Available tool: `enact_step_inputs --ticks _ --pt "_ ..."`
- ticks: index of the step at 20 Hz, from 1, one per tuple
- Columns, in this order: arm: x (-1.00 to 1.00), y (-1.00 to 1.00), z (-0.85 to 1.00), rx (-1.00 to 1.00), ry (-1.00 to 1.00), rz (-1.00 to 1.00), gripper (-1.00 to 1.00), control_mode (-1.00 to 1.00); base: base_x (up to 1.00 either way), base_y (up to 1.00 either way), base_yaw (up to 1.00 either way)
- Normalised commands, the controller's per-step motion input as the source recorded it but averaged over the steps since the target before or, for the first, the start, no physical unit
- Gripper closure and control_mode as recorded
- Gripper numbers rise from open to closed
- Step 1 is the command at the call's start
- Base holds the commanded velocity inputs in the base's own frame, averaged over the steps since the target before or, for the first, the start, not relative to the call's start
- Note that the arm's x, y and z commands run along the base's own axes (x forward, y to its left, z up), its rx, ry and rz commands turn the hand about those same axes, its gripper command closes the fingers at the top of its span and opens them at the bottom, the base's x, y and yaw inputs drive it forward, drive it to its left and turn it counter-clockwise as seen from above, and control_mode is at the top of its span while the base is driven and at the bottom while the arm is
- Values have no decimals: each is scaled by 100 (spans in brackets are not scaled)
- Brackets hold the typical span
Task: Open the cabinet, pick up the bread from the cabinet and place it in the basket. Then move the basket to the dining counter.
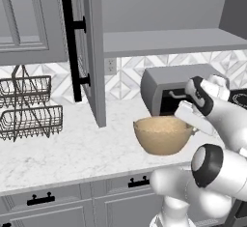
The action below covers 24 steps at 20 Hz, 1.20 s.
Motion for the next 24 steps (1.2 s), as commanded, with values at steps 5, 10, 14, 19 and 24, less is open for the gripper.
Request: enact_step_inputs --ticks 5,10,14,19,24 --pt "-5 67 20 13 -1 0 100 -100 0 0 0" --pt "-9 49 44 2 -12 -5 100 -100 0 0 0" --pt "-8 12 63 -13 -27 -14 100 -100 0 0 0" --pt "-1 1 58 -22 -23 -25 100 -100 0 0 0" --pt "-35 -11 51 -6 -19 -12 100 -100 0 0 0"
